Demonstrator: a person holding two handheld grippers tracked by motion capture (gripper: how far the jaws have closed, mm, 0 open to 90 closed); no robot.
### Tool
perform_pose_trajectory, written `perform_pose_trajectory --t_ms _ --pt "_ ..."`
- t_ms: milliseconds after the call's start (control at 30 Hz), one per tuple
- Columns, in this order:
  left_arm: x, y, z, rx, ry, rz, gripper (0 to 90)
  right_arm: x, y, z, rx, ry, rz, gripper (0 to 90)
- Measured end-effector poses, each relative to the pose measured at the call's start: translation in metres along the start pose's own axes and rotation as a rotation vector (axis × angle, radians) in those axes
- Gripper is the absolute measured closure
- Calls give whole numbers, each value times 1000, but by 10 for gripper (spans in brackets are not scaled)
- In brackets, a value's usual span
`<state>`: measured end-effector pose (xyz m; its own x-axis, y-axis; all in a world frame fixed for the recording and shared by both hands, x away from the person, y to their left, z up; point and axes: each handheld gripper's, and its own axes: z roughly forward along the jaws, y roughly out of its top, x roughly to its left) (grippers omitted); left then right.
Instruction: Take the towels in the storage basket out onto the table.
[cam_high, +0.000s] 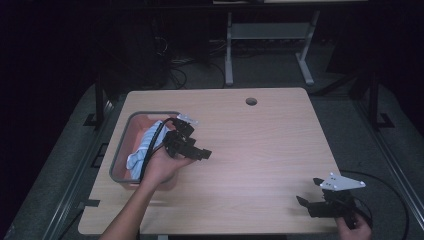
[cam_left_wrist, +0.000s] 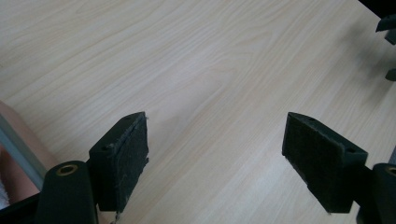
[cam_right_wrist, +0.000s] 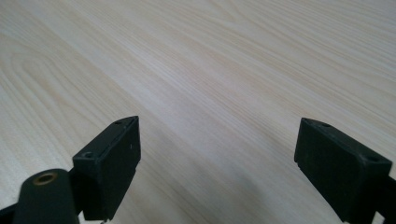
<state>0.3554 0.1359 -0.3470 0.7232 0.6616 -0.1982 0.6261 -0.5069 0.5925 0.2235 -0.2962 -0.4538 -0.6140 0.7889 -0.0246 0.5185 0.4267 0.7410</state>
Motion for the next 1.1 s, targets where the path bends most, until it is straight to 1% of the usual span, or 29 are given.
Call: perform_pose_trajectory --t_ms 67,100,133,167,233,300,333,400,433,467,567,600,667,833,867,900,1033,1100 --pt "1 0 -1 -2 7 -2 221 -2 -1 -1 1 -5 8 139" --pt "2 1 -3 7 9 6 221 -2 -1 -1 0 -3 10 139" --pt "3 2 -6 1 19 -1 221 -4 -2 -1 -1 -8 13 139" --pt "3 2 -6 1 19 -1 221 -4 -2 -2 -2 -8 14 139" --pt "7 3 -11 -6 28 -16 220 -5 -2 -2 -2 -10 16 139" --pt "9 3 -13 -3 31 -18 220 -5 -2 -2 -1 -12 16 139" --pt "11 2 -15 -16 30 -31 220 -5 -2 -2 -3 -10 18 139" --pt "13 2 -17 -14 30 -36 220 -5 -2 -1 -1 -7 20 139" --pt "15 2 -18 -5 39 -35 220 -4 -2 -1 2 -7 21 139" --pt "16 1 -19 -7 47 -38 220 -4 -2 0 1 -7 14 139" --pt "22 0 -23 -13 55 -53 220 -3 -1 -1 -2 -8 16 139" --pt "26 -1 -27 -14 54 -67 221 -3 -1 -1 -1 -11 15 139" --pt "29 -2 -28 -19 57 -72 221 -3 -2 -2 -1 -14 16 139" --pt "38 -7 -36 -31 86 -99 221 -3 -1 -2 -2 -14 14 139" --pt "43 -9 -40 -29 102 -109 222 -3 -1 -2 -1 -15 9 139" --pt "43 -9 -40 -29 102 -109 221 -3 -1 -2 -1 -15 9 139" --pt "52 -13 -47 -32 125 -138 222 -3 -1 -2 -2 -15 10 139" --pt "56 -16 -51 -31 145 -147 224 -3 -1 -2 -2 -14 9 139"
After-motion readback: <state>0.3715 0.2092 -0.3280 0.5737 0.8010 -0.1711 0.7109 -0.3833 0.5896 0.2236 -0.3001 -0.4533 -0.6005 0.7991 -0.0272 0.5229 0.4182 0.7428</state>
